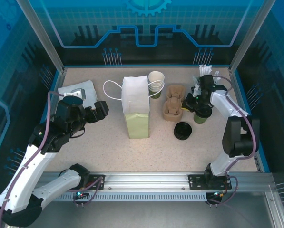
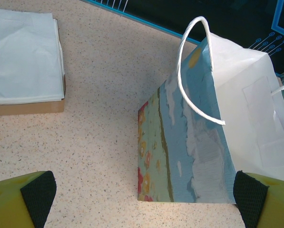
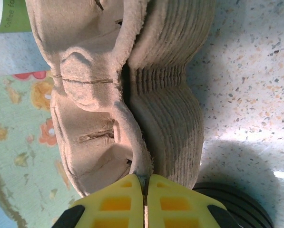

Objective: Pack the takeout coffee

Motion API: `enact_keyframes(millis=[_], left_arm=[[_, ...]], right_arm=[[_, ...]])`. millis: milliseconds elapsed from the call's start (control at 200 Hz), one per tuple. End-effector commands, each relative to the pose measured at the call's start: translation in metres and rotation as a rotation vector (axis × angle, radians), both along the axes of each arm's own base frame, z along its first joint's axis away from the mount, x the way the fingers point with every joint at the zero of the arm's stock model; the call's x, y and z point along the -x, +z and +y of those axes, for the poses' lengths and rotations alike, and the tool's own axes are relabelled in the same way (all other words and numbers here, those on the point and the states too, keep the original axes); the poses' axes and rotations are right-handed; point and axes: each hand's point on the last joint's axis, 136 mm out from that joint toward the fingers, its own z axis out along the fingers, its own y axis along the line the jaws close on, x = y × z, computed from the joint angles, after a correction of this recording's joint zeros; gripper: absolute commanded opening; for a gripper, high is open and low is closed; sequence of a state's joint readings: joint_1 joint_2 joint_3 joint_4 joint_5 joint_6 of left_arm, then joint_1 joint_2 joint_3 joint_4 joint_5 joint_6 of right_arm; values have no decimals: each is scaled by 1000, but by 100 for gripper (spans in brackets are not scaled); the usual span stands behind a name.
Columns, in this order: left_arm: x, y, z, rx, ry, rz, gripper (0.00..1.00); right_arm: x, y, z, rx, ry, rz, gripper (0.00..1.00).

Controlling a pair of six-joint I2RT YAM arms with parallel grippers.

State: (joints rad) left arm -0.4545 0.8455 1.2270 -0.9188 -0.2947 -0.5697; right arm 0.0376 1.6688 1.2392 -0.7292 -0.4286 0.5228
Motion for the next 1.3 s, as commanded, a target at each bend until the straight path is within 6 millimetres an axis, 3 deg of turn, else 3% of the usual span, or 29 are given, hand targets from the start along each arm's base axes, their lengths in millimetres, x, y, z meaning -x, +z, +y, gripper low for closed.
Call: enact_keyframes(millis=[0,310,745,1071,1296], left_arm=[[-2,10,-1,19,-2,-24,99],[-3,18,-10,46,-41,-35,99],[-3,29,-14,56,-60,-39,99],[-8,33,-22,66,-89,-36,99],[-12,39,-33,59,-144,-47,99]], right_arm=[[-6,16,3,-117,-42,-51,6],[-5,22,-6,-238,-128,-58,4],[-5,16,-16,-354,-241,-29,0],[-7,13,-11,-401,-277,-10,0],[-9,5,11,-432,-239,22,0]])
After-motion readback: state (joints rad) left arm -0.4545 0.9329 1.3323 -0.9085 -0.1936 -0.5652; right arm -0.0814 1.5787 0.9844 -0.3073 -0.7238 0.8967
